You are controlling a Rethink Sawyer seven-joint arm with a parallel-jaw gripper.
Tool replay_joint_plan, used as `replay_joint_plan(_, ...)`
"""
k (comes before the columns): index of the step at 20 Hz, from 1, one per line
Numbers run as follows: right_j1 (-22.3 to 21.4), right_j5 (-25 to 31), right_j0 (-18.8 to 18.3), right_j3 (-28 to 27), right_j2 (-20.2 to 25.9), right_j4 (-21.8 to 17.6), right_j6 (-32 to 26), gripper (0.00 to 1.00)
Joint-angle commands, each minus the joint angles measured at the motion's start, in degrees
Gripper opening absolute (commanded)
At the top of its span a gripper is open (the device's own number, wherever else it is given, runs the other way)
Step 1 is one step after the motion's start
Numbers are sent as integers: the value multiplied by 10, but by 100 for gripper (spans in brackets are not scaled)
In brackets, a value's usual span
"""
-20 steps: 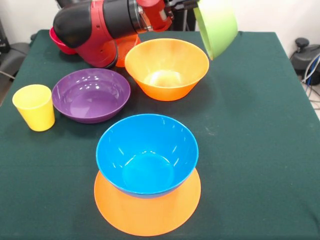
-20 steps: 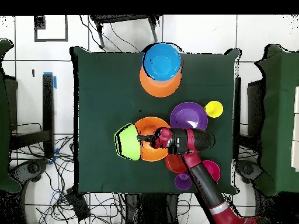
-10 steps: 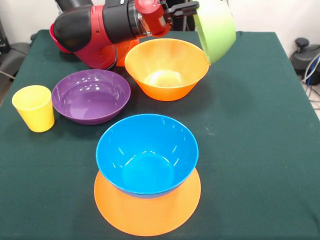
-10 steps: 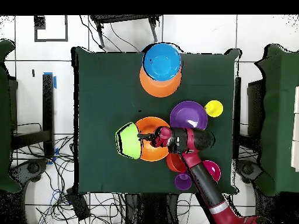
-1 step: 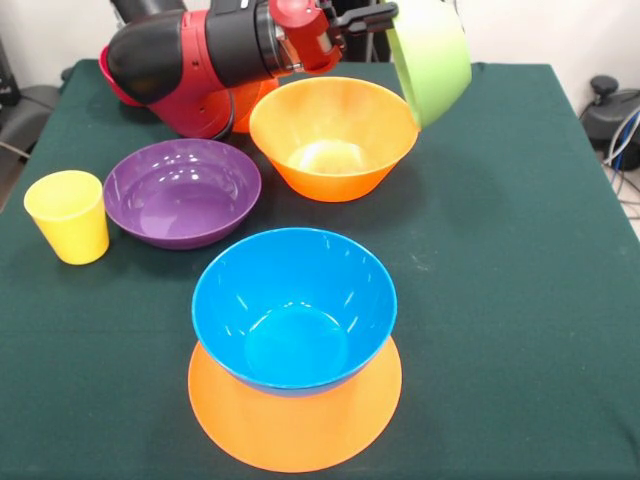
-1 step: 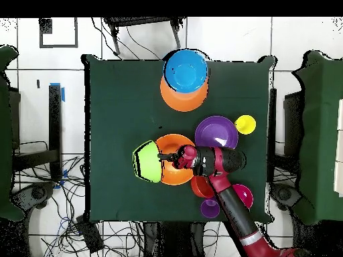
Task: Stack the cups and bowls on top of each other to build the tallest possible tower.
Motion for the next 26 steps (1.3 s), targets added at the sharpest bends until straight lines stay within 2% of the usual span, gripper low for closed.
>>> replay_joint_plan(1,17,38,31,-70,-40,14,-139,0)
replay_joint_plan(9,16,74,34,-82,-40,27,-139,0)
replay_joint_plan(18,-13,115,34,-94,-36,30,-122,0)
replay_joint_plan(26,-11,120,29,-92,-36,28,-126,0)
